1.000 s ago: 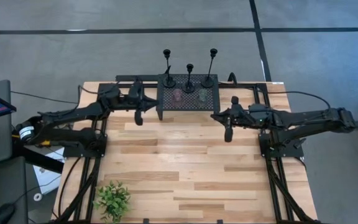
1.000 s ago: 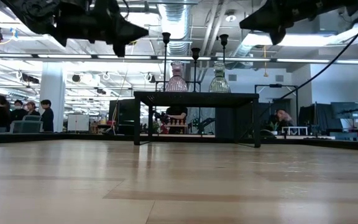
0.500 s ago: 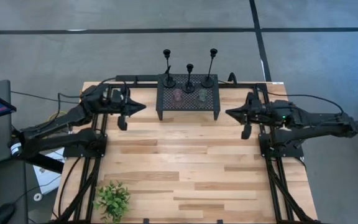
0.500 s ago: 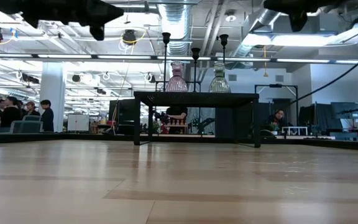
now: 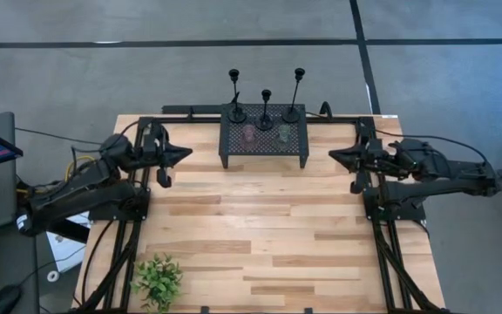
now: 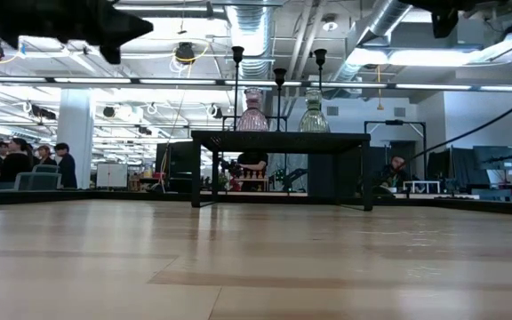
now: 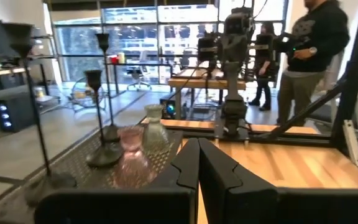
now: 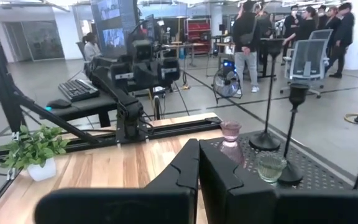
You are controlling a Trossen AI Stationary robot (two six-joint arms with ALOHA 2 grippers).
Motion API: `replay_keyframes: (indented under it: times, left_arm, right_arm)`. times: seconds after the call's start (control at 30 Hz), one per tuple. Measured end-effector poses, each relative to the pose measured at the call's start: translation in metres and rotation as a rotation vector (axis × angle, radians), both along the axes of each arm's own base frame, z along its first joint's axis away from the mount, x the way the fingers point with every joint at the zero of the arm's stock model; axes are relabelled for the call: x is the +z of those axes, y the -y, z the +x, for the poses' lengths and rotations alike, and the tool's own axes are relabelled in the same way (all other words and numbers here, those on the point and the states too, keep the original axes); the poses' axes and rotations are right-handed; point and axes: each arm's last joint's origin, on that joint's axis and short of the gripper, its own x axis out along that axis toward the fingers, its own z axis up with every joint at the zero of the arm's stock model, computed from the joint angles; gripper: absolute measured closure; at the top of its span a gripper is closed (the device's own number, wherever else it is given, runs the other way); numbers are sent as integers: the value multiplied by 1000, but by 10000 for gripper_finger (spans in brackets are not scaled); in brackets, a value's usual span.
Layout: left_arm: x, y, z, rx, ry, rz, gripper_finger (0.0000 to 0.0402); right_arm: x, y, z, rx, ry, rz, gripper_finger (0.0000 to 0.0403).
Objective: Pick & Place candle stick holders
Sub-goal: Return to Home Position
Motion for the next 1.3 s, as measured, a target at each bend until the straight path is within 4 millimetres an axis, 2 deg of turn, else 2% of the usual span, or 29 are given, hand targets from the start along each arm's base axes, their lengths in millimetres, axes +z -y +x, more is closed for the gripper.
replay_keyframes:
  times: [0.23, 0.43, 0.93, 1.3]
  left_arm:
    - [-18, 9, -16, 11, 77, 13, 399]
    - [-27, 15, -26, 4, 137, 29, 398]
    - [-30, 12, -24, 37, 120, -20, 397]
    - [-30, 12, -24, 37, 122, -19, 395]
  right_arm:
    - [3, 1, -15, -18, 38, -19, 403]
    - [-7, 1, -24, -18, 66, -23, 403]
    - [-44, 2, -56, -54, 221, -1, 403]
    - [-74, 2, -37, -44, 202, 32, 403]
